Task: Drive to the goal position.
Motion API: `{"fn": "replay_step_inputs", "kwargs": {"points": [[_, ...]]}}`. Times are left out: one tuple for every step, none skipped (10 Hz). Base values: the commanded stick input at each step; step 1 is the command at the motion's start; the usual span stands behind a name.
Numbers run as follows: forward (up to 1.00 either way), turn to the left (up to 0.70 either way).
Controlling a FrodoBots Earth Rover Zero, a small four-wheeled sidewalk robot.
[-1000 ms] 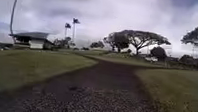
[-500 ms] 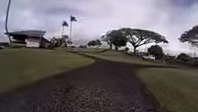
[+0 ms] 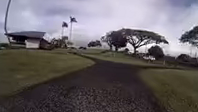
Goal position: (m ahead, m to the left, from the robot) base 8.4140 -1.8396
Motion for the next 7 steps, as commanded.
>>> {"fn": "replay_step_inputs", "kwargs": {"points": [[0.5, 0.0], [0.5, 0.0], [0.5, 0.0], [0.5, 0.0], [0.5, 0.0], [0.5, 0.0], [0.5, 0.0]]}}
